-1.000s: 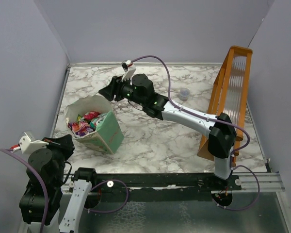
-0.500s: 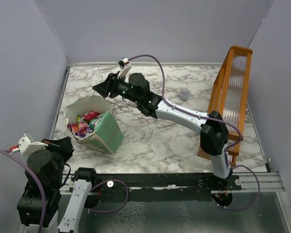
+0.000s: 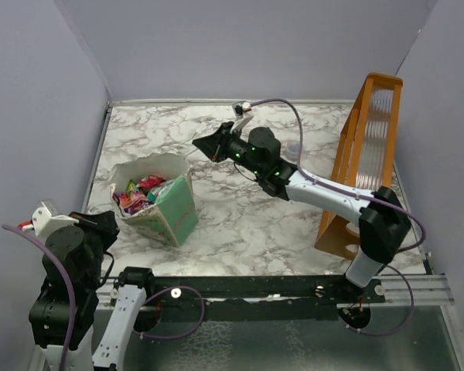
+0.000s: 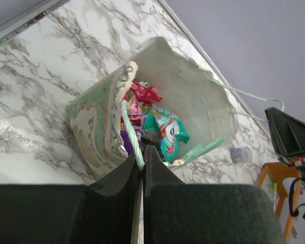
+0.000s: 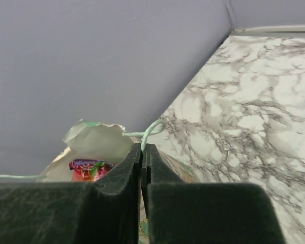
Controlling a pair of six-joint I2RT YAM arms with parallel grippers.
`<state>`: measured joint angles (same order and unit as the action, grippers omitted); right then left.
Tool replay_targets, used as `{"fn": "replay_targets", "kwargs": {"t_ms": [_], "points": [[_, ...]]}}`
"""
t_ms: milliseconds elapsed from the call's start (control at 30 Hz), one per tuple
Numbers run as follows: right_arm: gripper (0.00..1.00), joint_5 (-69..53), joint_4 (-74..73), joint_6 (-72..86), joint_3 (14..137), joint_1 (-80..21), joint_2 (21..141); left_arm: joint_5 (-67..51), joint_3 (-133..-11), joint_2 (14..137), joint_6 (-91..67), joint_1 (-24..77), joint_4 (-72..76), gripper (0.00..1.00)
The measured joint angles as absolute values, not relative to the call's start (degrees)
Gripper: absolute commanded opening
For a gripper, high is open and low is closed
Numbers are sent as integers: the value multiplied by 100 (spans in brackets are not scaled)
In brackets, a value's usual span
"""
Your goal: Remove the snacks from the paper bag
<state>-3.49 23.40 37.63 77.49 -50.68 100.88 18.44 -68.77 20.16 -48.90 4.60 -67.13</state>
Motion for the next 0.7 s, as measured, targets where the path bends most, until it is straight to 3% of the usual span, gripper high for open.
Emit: {"fn": "replay_targets", "kwargs": {"t_ms": [100,333,600,700], "points": [[1,-279,2335,3636,7181,-4908,9406,1730,-6875,2150,-4818,460,-6549,6],[1,-165,1791,3111,6626,-4825,8403,1317,-6890,2880,-4563,460,-6134,19],[1,-158,1343,2781,6259,-4823,7813,1052,-7155,3559,-4379,464,-5981,43],[1,-154,1302,2729,6184,-4825,7701,845,-7273,3708,-4462,475,-5957,56]]}}
